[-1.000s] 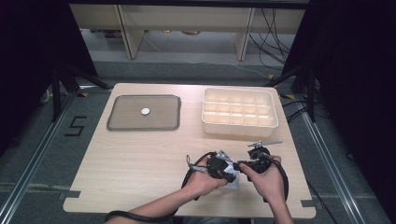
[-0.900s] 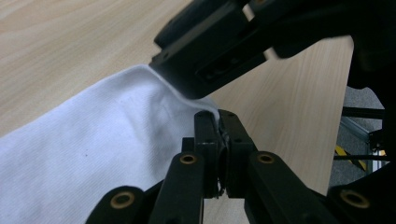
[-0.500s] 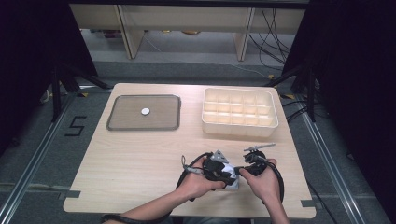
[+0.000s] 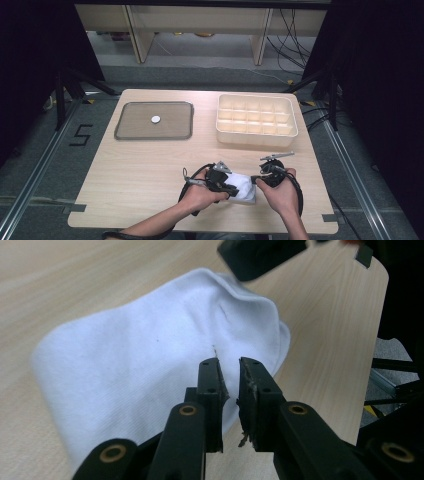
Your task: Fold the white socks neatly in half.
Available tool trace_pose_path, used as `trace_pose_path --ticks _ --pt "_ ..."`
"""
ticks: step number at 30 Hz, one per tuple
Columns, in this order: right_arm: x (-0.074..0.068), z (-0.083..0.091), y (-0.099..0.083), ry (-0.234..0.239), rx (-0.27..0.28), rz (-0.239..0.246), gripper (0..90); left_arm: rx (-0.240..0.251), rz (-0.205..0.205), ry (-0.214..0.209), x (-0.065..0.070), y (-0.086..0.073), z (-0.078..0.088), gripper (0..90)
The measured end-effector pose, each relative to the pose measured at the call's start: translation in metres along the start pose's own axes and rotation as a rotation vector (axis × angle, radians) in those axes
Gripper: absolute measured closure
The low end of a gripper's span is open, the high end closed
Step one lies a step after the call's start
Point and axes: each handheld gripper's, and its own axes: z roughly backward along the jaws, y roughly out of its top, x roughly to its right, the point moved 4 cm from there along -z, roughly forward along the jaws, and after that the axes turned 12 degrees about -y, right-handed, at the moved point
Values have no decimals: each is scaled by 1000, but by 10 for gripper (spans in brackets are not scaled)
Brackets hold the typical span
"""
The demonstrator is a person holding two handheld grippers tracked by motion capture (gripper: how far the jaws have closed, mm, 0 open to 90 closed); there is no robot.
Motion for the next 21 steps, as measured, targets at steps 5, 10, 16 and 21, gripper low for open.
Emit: trace_pose_path --ticks 5,10,16,21 --pt "-11 8 5 13 11 27 900 -8 -5 9 -1 -1 -6 798" --pt "-19 7 4 20 22 47 897 -64 -49 12 -2 -2 -7 797" --pt "-22 5 5 14 5 89 886 -27 -20 13 -1 -1 -11 795" --pt "-15 -9 -5 -58 -57 66 887 -1 2 6 -1 -1 -10 794"
